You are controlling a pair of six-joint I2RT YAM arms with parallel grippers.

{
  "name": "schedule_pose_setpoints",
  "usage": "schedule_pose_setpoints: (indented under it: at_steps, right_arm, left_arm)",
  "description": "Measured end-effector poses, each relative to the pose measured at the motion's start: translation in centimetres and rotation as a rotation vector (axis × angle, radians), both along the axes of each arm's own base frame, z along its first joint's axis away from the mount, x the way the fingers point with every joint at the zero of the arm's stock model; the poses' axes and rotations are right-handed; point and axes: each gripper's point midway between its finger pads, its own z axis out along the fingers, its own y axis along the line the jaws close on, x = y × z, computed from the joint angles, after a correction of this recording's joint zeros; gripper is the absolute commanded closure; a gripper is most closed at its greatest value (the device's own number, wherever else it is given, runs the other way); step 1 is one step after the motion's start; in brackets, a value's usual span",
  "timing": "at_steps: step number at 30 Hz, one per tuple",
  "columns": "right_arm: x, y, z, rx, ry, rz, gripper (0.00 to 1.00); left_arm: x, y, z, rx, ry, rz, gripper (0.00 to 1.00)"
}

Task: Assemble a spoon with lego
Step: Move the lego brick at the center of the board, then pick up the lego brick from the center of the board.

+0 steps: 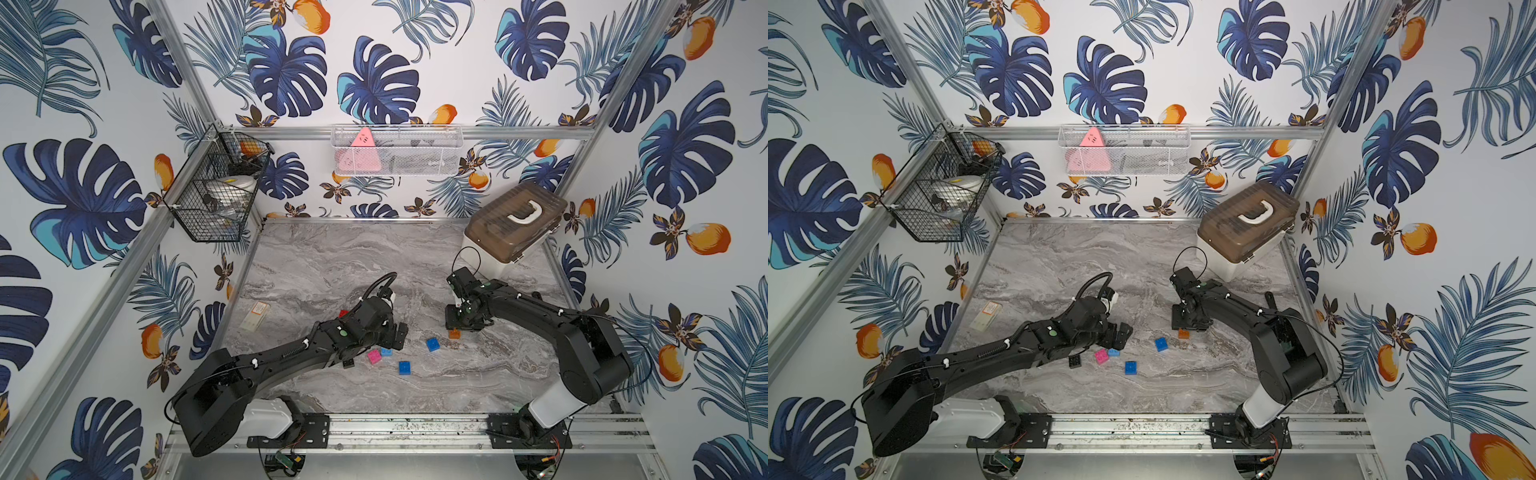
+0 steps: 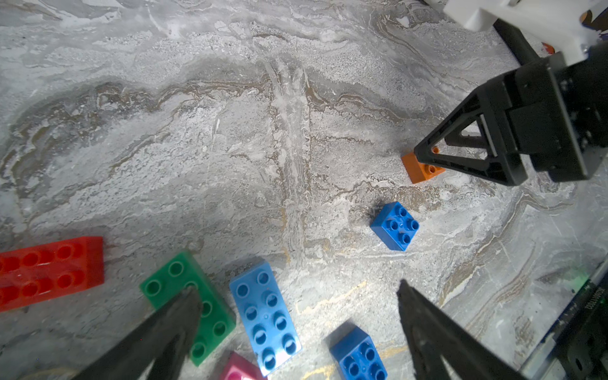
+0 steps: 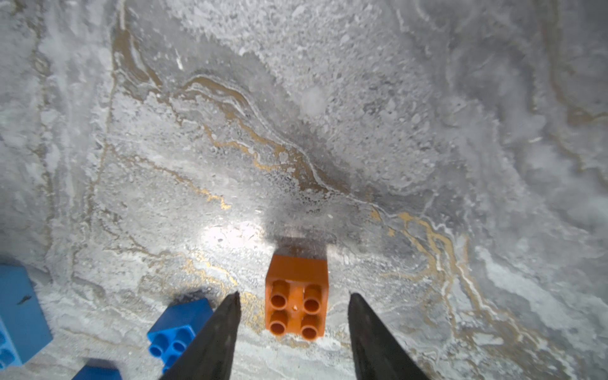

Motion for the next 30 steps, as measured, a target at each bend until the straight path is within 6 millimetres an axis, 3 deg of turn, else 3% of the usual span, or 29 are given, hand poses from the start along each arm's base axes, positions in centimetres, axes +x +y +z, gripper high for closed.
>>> schedule_pose_setpoints:
  at_steps: [7, 15, 23, 30]
  right_arm:
    - [0.3, -0.1, 2.4, -0.019, -0.051, 0.025, 0.41]
    - [-2.2, 3.4, 3.5, -0.016, -0.060, 0.169, 0.42]
    - [-5.2, 6.6, 1.2, -0.022, 0.010, 0.258, 0.42]
    - [-5.6, 7.3, -0.4, -0.045, 0.033, 0.277, 0.43]
  left_arm:
    - [-0.2, 0.2, 0.5, -0.014, -0.008, 0.002, 0.01]
    - [-1.1, 0.8, 0.1, -0.023, 0.012, 0.009, 0.01]
    - [-2.5, 2.2, -0.8, -0.010, 0.040, 0.019, 0.01]
    - [-3.0, 2.6, -1.0, -0.011, 0.052, 0.030, 0.01]
